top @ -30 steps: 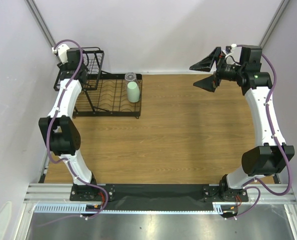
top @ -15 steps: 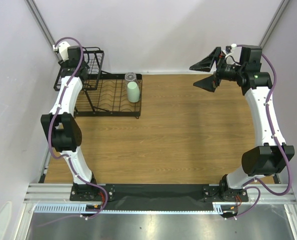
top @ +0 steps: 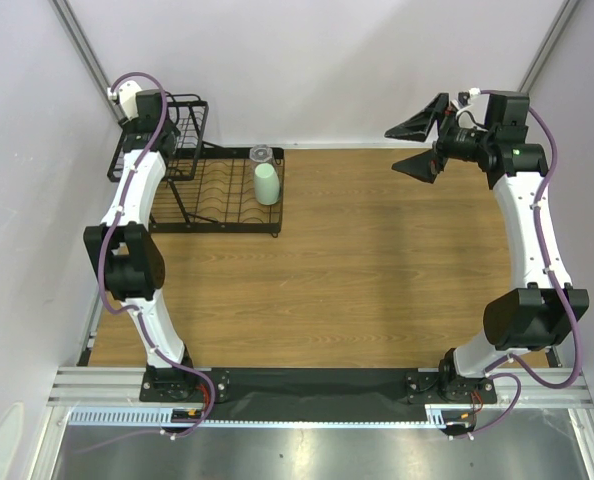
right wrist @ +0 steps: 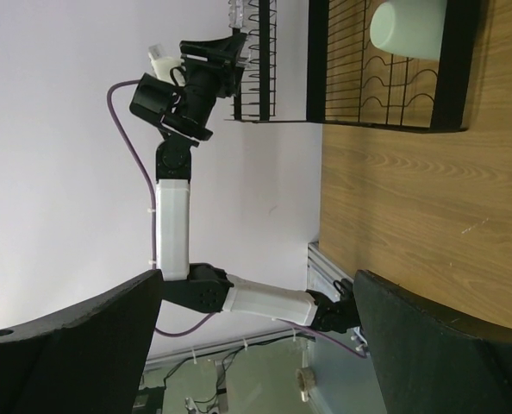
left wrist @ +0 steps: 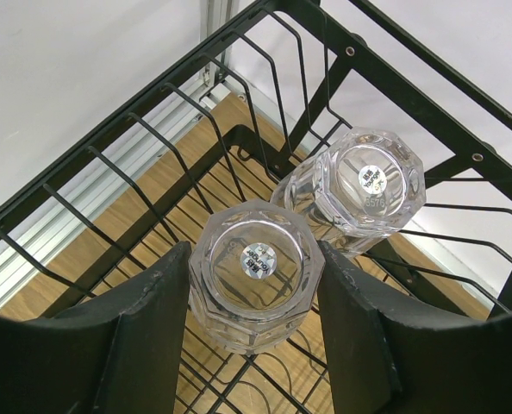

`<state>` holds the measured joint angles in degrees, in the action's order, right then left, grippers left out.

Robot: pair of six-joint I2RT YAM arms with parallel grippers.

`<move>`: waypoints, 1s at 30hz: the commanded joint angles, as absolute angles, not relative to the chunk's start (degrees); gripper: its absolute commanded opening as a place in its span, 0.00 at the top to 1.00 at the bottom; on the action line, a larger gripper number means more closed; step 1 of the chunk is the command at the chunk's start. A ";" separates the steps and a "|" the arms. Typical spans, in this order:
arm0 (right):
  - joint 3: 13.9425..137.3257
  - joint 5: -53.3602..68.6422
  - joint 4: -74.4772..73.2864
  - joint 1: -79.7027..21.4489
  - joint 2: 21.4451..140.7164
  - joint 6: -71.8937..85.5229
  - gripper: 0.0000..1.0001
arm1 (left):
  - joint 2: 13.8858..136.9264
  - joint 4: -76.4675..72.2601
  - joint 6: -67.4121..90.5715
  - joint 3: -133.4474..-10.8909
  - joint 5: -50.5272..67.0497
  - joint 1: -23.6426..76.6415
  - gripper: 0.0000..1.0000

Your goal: Load the cups into the dish rack

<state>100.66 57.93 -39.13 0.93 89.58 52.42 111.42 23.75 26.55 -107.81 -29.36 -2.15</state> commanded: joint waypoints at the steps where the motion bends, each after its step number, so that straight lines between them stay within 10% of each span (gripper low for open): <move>1: 102.39 59.33 -38.32 1.05 89.74 52.47 0.00 | 111.97 25.05 26.63 -110.04 -28.57 -2.64 0.53; 12: 102.04 59.33 -38.32 0.97 89.56 52.29 0.00 | 109.96 24.71 26.10 -106.27 -28.92 -2.55 0.30; 30: 102.04 59.33 -37.97 0.35 89.47 52.47 0.00 | 103.89 19.51 24.96 -101.68 -26.99 -2.72 0.21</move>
<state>100.66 57.95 -39.13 0.69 89.58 52.42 108.03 21.02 26.33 -100.88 -28.14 -2.44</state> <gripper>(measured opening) 0.994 0.791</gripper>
